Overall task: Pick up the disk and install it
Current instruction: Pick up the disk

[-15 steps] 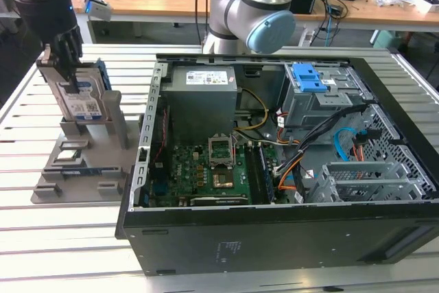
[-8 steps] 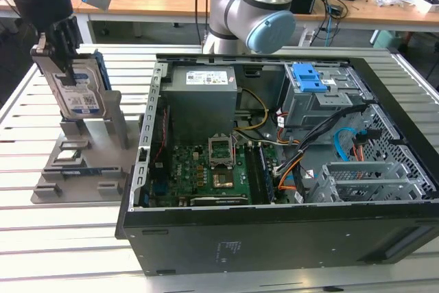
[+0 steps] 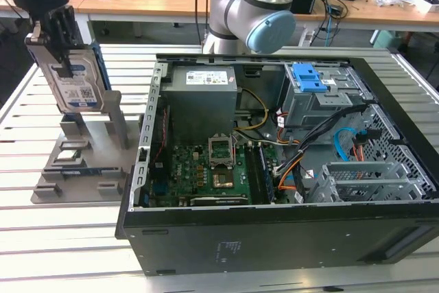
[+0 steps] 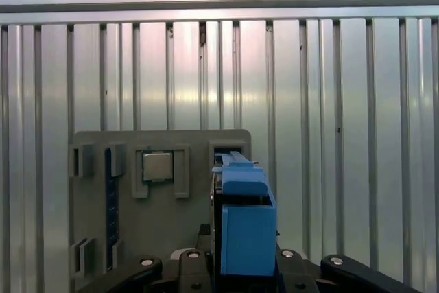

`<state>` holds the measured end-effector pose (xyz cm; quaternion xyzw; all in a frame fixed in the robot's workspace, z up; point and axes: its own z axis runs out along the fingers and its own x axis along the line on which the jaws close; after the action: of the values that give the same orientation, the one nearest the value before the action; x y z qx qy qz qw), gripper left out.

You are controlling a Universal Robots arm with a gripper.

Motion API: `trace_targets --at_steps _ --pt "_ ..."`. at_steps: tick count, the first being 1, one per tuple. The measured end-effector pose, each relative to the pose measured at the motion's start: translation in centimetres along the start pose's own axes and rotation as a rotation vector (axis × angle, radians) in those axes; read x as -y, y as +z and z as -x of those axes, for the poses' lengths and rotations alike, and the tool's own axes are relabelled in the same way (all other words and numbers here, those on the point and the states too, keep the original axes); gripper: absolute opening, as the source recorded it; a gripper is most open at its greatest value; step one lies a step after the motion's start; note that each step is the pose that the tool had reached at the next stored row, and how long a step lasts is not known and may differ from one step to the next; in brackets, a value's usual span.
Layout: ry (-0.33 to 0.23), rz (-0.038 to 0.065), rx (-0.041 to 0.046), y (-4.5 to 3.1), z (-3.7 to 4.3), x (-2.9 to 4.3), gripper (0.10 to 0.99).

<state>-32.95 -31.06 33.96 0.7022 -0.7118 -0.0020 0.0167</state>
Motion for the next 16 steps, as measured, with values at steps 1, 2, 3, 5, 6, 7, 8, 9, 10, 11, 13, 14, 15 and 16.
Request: trace_targets --at_steps 1,2,3,5,6,7,8,9,10,11,13,14,15,16 --pt "0.000 0.000 -0.0001 -0.26 -0.01 -0.01 0.357" --pt "0.000 0.000 0.0000 -0.54 -0.01 -0.01 0.357" --pt "0.000 0.000 0.0000 -0.72 -0.01 -0.02 0.357" --pt "0.000 0.000 0.0001 -0.99 -0.02 -0.02 0.357" --pt "0.000 0.000 0.0001 -1.24 -0.02 -0.03 0.357" --pt "0.000 0.000 0.0001 -1.46 -0.03 -0.04 0.357" --pt "0.000 0.000 0.0000 -1.68 -0.03 -0.04 0.357" --pt "0.000 0.000 0.0000 -1.90 -0.04 -0.05 0.357" --pt "0.000 0.000 0.0000 -2.12 -0.04 -0.06 0.357" --pt "0.000 0.000 0.0000 -2.37 -0.05 -0.06 0.357" --pt "0.000 0.000 0.0000 -2.65 -0.05 -0.07 0.357" --pt "0.000 0.000 0.0000 -2.76 -0.05 -0.07 0.357" --pt "0.000 0.000 0.0000 -3.02 -0.06 -0.08 0.357" --pt "0.000 0.000 0.0000 -3.17 -0.06 -0.08 0.357"
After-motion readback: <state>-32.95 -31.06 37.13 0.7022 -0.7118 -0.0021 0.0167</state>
